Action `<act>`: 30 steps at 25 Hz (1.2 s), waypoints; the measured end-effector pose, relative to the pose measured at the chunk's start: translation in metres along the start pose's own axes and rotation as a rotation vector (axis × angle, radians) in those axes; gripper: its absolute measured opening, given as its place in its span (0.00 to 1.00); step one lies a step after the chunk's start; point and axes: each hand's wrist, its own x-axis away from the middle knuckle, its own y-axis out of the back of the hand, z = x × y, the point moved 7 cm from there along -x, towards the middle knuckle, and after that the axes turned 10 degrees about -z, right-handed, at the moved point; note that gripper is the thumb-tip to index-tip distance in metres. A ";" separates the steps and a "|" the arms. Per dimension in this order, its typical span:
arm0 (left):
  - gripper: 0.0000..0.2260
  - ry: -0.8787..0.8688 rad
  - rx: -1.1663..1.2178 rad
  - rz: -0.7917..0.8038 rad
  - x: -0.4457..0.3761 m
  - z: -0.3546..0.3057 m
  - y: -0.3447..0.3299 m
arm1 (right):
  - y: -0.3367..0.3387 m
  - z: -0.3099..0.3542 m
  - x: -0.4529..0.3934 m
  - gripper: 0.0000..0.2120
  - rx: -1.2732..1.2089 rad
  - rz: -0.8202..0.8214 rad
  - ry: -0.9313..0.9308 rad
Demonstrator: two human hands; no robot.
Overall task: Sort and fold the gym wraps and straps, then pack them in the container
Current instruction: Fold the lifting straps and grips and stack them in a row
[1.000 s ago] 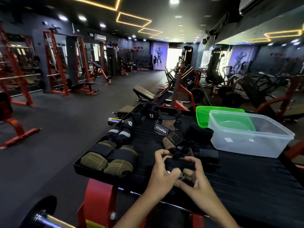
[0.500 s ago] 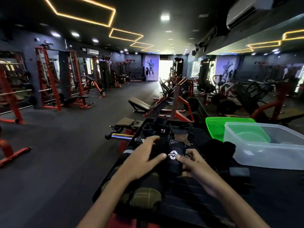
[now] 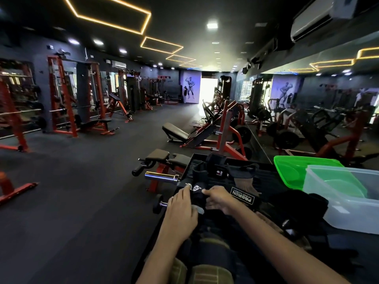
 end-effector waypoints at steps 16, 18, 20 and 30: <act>0.19 -0.243 -0.054 0.060 -0.002 -0.053 0.013 | 0.120 0.026 0.074 0.15 0.683 -0.231 0.530; 0.18 -0.243 0.016 0.080 -0.003 -0.086 0.007 | 0.168 0.015 0.078 0.18 0.717 -0.382 0.499; 0.16 -0.212 0.090 0.158 0.000 -0.117 -0.009 | 0.202 -0.006 0.079 0.22 0.802 -0.420 0.358; 0.22 0.285 0.400 0.335 0.037 -0.157 -0.094 | 0.179 -0.051 0.120 0.14 0.590 0.178 0.639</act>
